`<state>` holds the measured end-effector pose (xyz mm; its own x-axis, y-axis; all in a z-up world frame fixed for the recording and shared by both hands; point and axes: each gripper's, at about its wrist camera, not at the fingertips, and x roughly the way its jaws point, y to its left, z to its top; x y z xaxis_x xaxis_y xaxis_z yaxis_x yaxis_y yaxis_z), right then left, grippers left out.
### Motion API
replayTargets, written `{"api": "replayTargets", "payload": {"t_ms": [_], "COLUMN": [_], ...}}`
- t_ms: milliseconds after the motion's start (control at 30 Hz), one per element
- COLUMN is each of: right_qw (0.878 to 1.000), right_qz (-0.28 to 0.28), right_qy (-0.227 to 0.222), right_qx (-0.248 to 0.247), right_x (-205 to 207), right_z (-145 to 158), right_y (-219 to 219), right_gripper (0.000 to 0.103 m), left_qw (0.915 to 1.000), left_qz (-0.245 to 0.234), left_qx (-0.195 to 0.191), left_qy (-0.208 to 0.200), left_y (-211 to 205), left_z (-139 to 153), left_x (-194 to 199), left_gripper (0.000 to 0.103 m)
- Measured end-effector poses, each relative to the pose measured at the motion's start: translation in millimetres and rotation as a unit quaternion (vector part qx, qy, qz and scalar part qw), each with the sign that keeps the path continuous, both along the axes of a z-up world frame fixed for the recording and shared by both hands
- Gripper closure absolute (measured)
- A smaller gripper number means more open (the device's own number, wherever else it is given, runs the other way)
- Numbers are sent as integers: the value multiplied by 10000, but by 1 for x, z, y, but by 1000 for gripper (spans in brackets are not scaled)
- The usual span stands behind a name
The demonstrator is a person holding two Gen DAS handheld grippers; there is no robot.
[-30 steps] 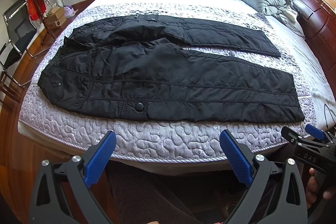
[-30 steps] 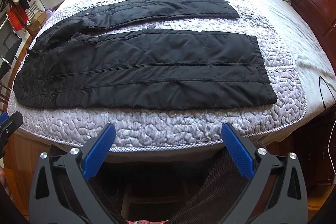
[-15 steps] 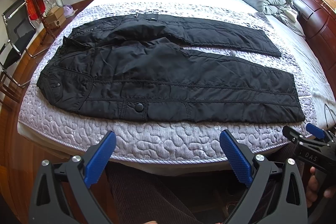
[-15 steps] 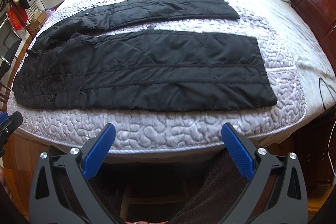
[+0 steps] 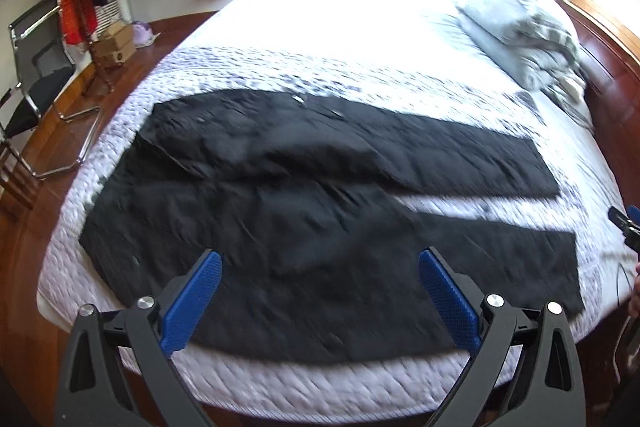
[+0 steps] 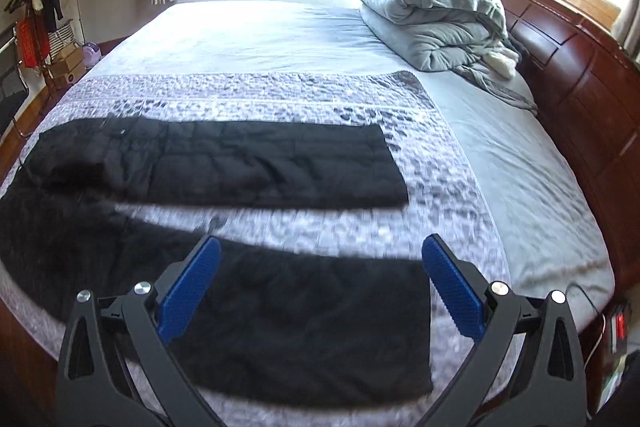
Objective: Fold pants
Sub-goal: 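Move both tools down to the pants waistband and leg hem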
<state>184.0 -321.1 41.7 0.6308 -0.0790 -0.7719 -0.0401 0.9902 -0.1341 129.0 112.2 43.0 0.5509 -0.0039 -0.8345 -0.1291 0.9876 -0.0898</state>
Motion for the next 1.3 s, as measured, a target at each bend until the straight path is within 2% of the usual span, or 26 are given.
{"api": "replayTargets", "payload": {"t_ms": [200, 300, 400, 433, 533, 600, 667, 867, 1100, 1300], "right_qw": [9960, 9905, 9856, 9814, 9729, 9629, 9538, 9433, 9463, 9496], "right_qz": [243, 266, 247, 266, 200, 155, 109, -3, 185, 388], "right_qy": [522, 954, 1329, 1523, 1738, 1875, 2019, 2204, 2334, 2487], "right_qx": [678, 954, 1014, 1135, 1513, 1935, 2223, 2481, 2228, 1868], "right_x": [120, 175, 224, 242, 269, 287, 298, 329, 343, 346], "right_z": [-24, -44, -75, -89, -114, -131, -142, -170, -185, -187], "right_y": [-47, -65, -81, -88, -99, -106, -110, -113, -107, -100], "right_gripper": [2, 2, 2, 2, 2, 2, 2, 2, 2, 2], "left_qw": [9985, 9961, 9914, 9888, 9793, 9740, 9706, 9602, 9483, 9464], "left_qz": [446, 510, 669, 707, 1077, 1195, 1292, 1504, 1437, 1390], "left_qx": [-18, -269, -450, -601, -935, -1069, -1038, -891, -623, -528], "left_qy": [326, 673, 1033, 1167, 1434, 1597, 1744, 2179, 2759, 2869], "left_y": [83, 120, 155, 169, 202, 218, 226, 241, 231, 227], "left_z": [-10, -28, -51, -61, -90, -108, -122, -161, -195, -201], "left_x": [86, 126, 160, 173, 199, 213, 227, 259, 282, 286], "left_gripper": [4, 4, 4, 4, 4, 4, 4, 4, 4, 4]}}
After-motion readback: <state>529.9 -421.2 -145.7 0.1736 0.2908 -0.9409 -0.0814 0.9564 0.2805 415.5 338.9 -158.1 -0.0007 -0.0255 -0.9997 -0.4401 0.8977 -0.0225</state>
